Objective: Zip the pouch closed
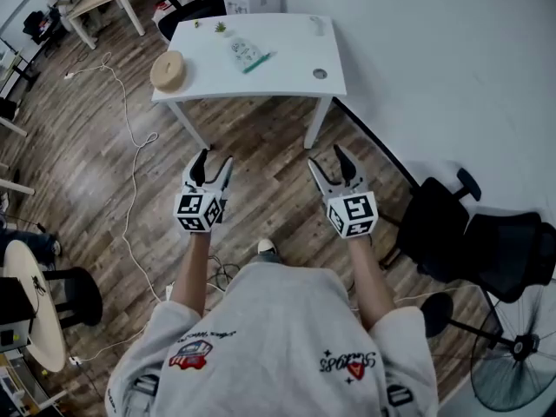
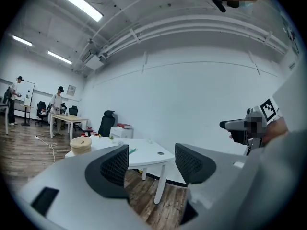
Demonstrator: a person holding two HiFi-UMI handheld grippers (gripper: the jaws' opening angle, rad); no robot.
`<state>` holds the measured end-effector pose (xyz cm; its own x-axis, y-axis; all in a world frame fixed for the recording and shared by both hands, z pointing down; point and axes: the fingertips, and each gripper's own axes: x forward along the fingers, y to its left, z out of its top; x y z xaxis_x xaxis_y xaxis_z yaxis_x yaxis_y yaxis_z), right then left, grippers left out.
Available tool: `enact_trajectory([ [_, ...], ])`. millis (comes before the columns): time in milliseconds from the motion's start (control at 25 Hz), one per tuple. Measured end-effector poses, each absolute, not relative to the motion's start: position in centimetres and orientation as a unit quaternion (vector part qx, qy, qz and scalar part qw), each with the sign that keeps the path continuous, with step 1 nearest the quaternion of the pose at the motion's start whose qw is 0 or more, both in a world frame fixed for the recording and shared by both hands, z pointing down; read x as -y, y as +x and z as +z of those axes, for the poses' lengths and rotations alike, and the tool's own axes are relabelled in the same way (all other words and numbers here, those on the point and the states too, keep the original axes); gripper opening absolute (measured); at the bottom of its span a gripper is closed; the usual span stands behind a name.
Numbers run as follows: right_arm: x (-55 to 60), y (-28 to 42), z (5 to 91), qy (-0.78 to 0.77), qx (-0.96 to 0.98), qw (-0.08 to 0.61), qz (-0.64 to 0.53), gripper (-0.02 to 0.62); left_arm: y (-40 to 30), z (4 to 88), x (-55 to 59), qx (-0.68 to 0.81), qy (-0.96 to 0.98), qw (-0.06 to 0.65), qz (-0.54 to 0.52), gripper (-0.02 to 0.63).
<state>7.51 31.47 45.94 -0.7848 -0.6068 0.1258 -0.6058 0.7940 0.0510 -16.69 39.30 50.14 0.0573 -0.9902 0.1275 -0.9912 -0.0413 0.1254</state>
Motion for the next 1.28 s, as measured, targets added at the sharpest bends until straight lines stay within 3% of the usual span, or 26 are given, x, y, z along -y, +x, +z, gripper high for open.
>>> enact_trajectory([
  [280, -27.7, 0.6, 46.6, 0.321, 0.945, 0.067, 0.006, 0.270, -24.0, 50.6, -35.2, 0.687, 0.720, 0.094, 0.000, 0.299],
  [800, -20.4, -6.4, 48.4, 0.297, 0.952, 0.073, 0.020, 0.264, -29.4, 53.8, -30.0, 0.694, 0.708, 0.129, 0.003, 0.296],
  [1280, -0.4, -11.6, 50.0, 0.255, 0.964, 0.041, 0.056, 0.256, -32.7, 53.9, -12.9, 0.722, 0.681, 0.119, 0.026, 0.291],
])
